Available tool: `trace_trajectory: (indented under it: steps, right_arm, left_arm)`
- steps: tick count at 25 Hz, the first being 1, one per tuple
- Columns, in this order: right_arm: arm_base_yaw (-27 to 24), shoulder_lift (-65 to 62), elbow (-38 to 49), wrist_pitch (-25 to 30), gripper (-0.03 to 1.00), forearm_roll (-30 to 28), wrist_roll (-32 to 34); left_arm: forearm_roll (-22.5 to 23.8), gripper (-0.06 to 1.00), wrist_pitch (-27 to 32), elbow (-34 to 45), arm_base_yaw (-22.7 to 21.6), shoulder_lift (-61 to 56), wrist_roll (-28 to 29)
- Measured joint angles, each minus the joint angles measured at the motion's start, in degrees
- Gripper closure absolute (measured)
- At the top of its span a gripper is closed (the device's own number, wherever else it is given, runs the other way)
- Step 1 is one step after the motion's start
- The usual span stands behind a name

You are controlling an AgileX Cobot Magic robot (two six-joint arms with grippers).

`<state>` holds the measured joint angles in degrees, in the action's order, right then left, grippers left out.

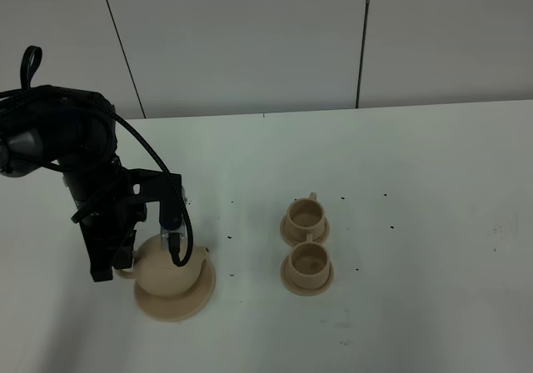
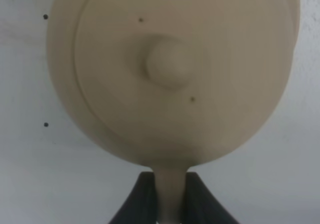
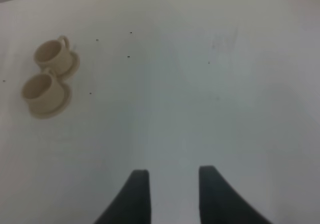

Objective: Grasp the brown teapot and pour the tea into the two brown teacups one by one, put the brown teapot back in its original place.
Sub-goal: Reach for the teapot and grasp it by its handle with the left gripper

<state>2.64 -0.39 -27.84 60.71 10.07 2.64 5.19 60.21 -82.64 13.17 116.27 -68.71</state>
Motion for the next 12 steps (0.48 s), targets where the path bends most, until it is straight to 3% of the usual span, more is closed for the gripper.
trace_trajectory:
  steps: [12]
  right_arm:
    - [0.00, 0.00, 0.00, 0.00, 0.73, 0.00, 0.00]
  left_arm:
    - [-0.40, 0.78, 0.76, 0.00, 0.00, 0.00, 0.83]
